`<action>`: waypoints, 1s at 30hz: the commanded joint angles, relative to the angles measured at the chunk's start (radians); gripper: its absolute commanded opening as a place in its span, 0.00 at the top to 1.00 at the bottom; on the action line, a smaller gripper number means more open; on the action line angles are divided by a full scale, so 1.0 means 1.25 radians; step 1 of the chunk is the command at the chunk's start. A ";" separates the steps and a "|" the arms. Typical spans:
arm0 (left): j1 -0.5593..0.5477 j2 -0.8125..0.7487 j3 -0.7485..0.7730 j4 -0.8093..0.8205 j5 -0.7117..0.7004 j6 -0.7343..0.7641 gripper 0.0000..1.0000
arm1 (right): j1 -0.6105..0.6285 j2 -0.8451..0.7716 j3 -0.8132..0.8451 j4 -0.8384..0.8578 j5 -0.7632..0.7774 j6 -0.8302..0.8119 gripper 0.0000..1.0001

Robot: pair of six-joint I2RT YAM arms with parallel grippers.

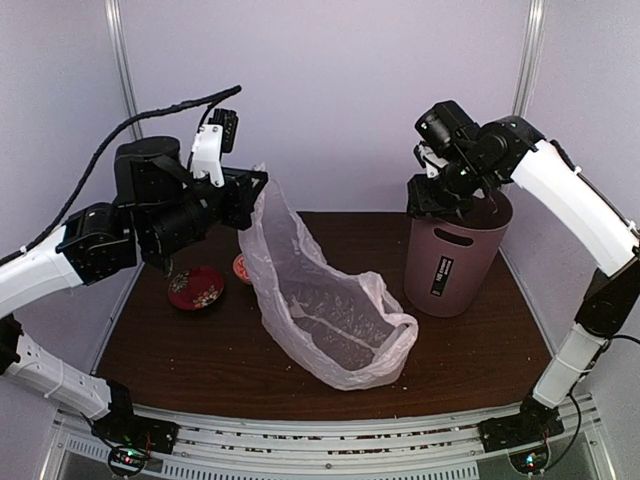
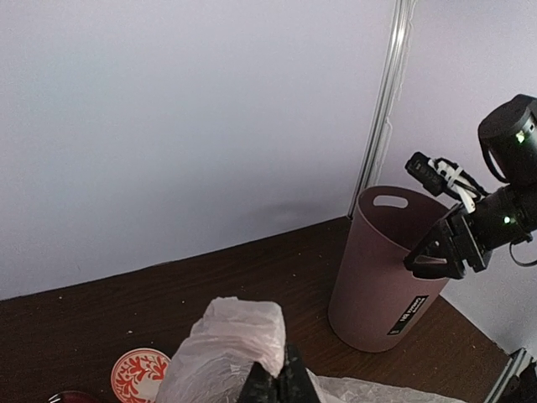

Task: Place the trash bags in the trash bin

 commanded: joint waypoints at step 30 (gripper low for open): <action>0.003 0.123 0.161 0.018 0.051 0.036 1.00 | -0.100 0.072 0.008 0.083 -0.114 -0.037 0.46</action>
